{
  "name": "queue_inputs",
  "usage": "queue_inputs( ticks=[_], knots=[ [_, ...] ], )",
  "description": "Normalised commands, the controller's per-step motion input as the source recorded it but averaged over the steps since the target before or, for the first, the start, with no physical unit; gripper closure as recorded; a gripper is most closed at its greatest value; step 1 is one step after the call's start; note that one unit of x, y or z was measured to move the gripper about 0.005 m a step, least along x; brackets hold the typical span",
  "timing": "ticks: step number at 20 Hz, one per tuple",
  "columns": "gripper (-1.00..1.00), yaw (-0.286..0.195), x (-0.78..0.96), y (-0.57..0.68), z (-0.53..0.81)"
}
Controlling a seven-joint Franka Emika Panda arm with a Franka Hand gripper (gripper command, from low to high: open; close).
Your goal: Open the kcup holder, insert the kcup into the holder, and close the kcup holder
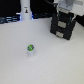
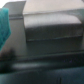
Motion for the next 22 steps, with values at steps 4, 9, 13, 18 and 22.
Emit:
queue_inputs(
  ticks=[4, 9, 13, 18, 22],
  knots=[
    [-1.0, -0.028, -0.42, 0.03, -0.45],
    [1.0, -0.012, -0.34, 0.02, -0.37],
    [1.0, -0.007, -0.09, 0.0, -0.05],
    [1.0, -0.001, 0.01, -0.01, -0.01],
    [1.0, -0.011, 0.08, -0.01, 0.01]
  ],
)
